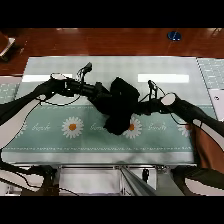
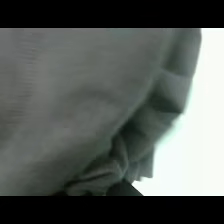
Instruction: Fold the shirts.
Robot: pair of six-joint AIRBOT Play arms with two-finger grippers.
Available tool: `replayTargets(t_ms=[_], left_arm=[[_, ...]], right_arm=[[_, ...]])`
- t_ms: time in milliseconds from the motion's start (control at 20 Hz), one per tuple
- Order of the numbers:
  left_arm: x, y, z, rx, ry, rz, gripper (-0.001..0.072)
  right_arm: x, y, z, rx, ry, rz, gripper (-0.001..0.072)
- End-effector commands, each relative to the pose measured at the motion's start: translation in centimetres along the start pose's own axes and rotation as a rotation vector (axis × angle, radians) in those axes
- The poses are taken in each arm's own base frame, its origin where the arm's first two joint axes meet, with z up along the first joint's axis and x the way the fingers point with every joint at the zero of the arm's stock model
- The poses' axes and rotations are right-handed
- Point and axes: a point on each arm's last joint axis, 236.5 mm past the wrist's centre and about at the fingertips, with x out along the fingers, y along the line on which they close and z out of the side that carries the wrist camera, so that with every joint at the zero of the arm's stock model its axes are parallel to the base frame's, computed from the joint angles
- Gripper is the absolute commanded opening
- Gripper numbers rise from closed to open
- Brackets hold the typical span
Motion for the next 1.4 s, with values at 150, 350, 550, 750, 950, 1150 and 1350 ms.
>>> replayTargets(t_ms=[150, 350, 550, 750, 950, 1150, 1350], left_arm=[[-6.4, -5.1, 4.7, 0.143, -0.169, -0.004, 0.0023], [-15.3, -15.3, 9.3, 0.408, -0.433, 0.024, 0.0023], [-24.5, -28.2, 8.6, 0.707, -0.683, 0.053, 0.0023], [-29.7, -36.6, 2.9, 0.971, -0.831, 0.195, 0.0023], [-30.9, -38.7, -2.5, 1.075, -0.861, 0.366, 0.0023], [-31.4, -37.7, -6.5, 1.054, -0.845, 0.511, 0.0023], [-33.3, -31.4, -8.5, 0.832, -0.867, 0.715, 0.0023]], right_arm=[[-7.8, 5.8, 5.4, -0.369, 0.020, -0.016, 0.0023], [-20.1, 12.6, 10.6, -0.581, -0.241, -0.091, 0.0023], [-35.3, 19.3, 10.7, -0.751, -0.533, -0.144, 0.0023], [-45.9, 22.4, 5.0, -0.853, -0.715, -0.128, 0.0023], [-50.2, 20.1, 0.8, -0.820, -0.767, -0.195, 0.0023], [-51.1, 16.1, -1.8, -0.726, -0.704, -0.300, 0.0023], [-50.9, 10.1, -3.5, -0.581, -0.580, -0.480, 0.0023]])
